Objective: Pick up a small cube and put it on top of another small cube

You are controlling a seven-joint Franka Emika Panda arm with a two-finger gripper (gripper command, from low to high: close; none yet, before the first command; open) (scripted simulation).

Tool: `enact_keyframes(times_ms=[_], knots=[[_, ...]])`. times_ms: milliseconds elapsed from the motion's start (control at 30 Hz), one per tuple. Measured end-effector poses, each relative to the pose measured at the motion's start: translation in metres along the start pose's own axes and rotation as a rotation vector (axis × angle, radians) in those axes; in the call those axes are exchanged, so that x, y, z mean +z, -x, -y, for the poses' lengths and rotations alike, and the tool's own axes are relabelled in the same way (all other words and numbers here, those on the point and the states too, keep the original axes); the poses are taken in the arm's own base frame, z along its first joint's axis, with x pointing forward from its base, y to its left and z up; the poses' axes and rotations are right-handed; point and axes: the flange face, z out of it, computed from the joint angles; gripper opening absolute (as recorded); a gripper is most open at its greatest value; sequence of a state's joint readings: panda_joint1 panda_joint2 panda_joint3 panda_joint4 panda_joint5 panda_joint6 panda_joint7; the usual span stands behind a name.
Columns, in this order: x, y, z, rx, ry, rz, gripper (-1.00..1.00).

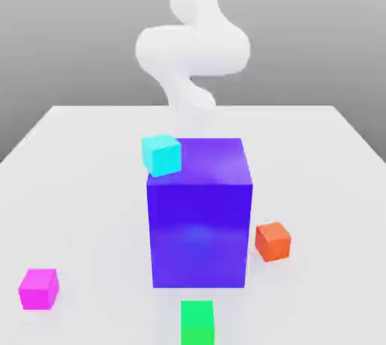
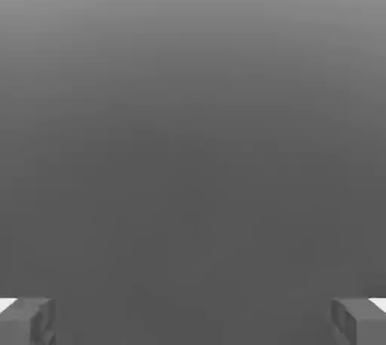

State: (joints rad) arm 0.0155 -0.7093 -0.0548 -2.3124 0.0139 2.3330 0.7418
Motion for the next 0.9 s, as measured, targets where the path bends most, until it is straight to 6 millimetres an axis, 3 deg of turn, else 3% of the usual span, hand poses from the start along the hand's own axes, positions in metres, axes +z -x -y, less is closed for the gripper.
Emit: enact_keyframes(times_ms=[233, 500, 733, 900], knots=[[0.134, -0.028, -0.064, -0.002, 0.109, 0.159, 0.0], [0.261, -0.025, -0.172, 0.007, 0.247, 0.306, 0.0], [0.336, 0.0, -0.291, 0.019, 0.395, 0.412, 0.0], [0.367, 0.031, -0.375, 0.005, 0.511, 0.485, 0.0]])
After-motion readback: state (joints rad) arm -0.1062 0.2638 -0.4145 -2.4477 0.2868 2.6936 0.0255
